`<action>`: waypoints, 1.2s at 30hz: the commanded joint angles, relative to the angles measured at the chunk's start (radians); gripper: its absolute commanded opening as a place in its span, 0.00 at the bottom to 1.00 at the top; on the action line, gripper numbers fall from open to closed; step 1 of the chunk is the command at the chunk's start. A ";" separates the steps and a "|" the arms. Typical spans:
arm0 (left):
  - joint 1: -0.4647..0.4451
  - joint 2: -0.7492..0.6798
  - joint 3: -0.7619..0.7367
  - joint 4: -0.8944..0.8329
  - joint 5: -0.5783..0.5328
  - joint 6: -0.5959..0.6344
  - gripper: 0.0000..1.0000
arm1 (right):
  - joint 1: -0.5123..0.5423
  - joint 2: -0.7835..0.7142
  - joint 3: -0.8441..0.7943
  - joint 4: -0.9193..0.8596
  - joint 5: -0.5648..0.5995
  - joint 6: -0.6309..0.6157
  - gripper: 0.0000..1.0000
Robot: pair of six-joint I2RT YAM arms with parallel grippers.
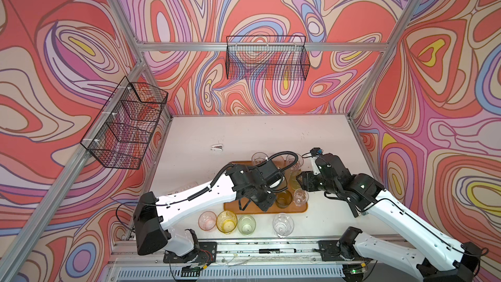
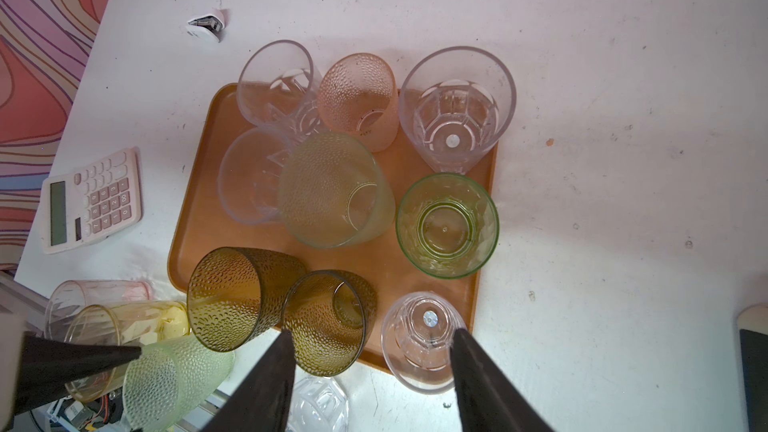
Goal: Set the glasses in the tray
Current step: 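Raise the left gripper and move it to the clear faceted glass nearer the robot, then lower the left gripper over the clear faceted glass rim and close it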
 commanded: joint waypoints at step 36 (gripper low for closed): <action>-0.150 0.180 -0.016 0.113 -0.091 -0.055 0.35 | -0.199 -0.013 0.086 -0.114 -0.164 -0.103 0.69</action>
